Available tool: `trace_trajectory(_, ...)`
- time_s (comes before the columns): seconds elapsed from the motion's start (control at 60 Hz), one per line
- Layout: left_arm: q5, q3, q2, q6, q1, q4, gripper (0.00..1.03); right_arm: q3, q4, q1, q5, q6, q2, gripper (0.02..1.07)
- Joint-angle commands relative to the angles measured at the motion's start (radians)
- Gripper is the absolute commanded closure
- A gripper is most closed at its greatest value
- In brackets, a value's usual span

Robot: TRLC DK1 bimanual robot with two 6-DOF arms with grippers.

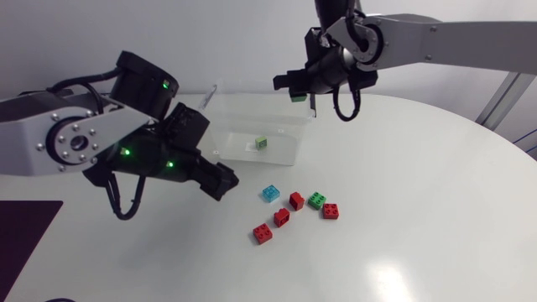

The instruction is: Place the duplo bricks in the container

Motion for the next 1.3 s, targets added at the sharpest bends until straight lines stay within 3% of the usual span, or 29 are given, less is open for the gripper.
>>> trace_trajectory(0.0, 0.012, -0.052, -0.018, 0.020, -0.033, 0.021, 0.12, 0.062, -0.012, 0.012, 0.014, -0.012, 0.072, 0.64)
trace_trajectory(0.067, 0.012, -0.075, -0.013, 0.024, -0.057, 0.043, 0.12, 0.114, -0.027, 0.012, 0.024, -0.022, 0.121, 0.51)
trace_trajectory(0.15, 0.012, -0.095, 0.024, 0.032, -0.090, 0.078, 0.12, 0.177, -0.057, 0.004, 0.028, -0.031, 0.172, 0.21)
trace_trajectory(0.217, 0.012, -0.091, 0.065, 0.043, -0.107, 0.092, 0.12, 0.189, -0.067, -0.002, 0.030, -0.031, 0.164, 0.07)
trace_trajectory(0.45, 0.015, -0.021, 0.266, 0.156, -0.157, 0.090, 0.12, -0.084, -0.066, -0.025, 0.011, -0.039, -0.140, 0.07)
trace_trajectory(0.783, 0.069, 0.088, 0.413, 0.270, -0.169, 0.027, 0.12, -0.615, -0.055, -0.109, -0.174, -0.124, -0.517, 0.07)
trace_trajectory(1.1, 0.069, 0.185, 0.544, 0.330, -0.194, -0.068, 0.12, -0.866, -0.014, -0.142, -0.197, -0.170, -0.598, 0.07)
trace_trajectory(1.283, 0.069, 0.241, 0.588, 0.342, -0.205, -0.114, 0.30, -0.897, 0.031, -0.142, -0.196, -0.151, -0.522, 0.07)
